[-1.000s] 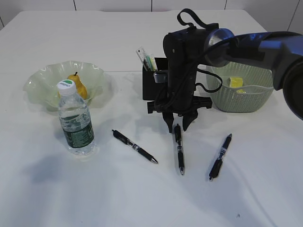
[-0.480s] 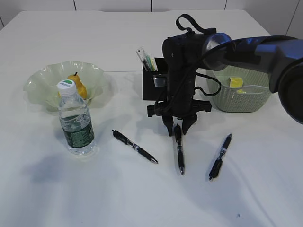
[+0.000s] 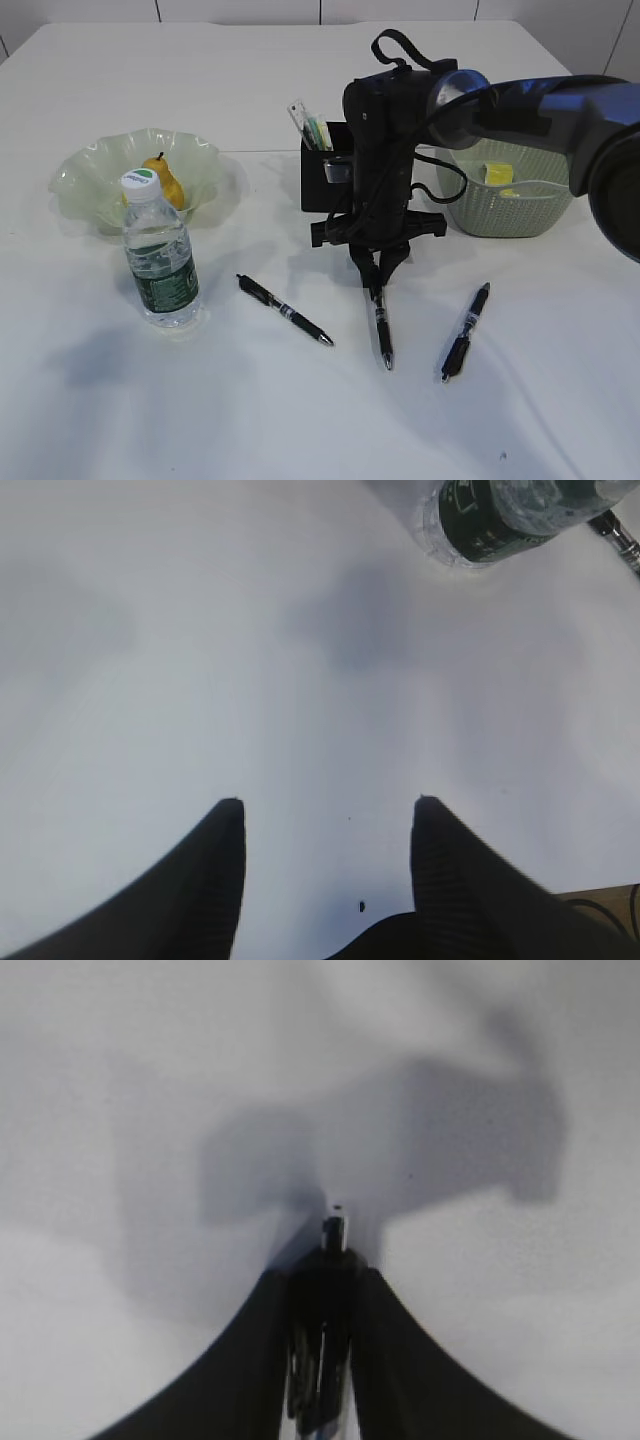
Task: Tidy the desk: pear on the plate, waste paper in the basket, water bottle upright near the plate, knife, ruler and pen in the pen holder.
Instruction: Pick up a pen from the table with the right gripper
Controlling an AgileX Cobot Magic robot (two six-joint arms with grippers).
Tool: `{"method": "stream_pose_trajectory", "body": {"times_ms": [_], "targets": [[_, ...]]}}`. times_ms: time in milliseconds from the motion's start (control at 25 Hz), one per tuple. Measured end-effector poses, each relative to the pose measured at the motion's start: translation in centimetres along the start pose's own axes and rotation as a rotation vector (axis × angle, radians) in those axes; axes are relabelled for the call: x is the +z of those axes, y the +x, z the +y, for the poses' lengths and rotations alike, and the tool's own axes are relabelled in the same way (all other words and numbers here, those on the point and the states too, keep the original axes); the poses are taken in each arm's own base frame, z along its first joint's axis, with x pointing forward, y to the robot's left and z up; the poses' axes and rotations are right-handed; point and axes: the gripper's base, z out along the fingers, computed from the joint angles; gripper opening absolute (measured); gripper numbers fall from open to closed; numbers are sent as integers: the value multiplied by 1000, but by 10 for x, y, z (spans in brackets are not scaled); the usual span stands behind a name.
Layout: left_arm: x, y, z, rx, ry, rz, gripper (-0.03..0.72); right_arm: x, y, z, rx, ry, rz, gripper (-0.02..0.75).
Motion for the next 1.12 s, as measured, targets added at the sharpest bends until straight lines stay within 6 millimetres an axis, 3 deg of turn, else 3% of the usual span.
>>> {"method": "stream_pose_trajectory", "body": {"times_ms": [640, 1120], "targets": [[0, 0, 0, 0, 0, 0, 377, -2, 0, 0, -74, -1, -3, 102], [0, 0, 0, 2, -3, -5, 377, -68, 8, -6, -126, -39, -118, 102]]}}
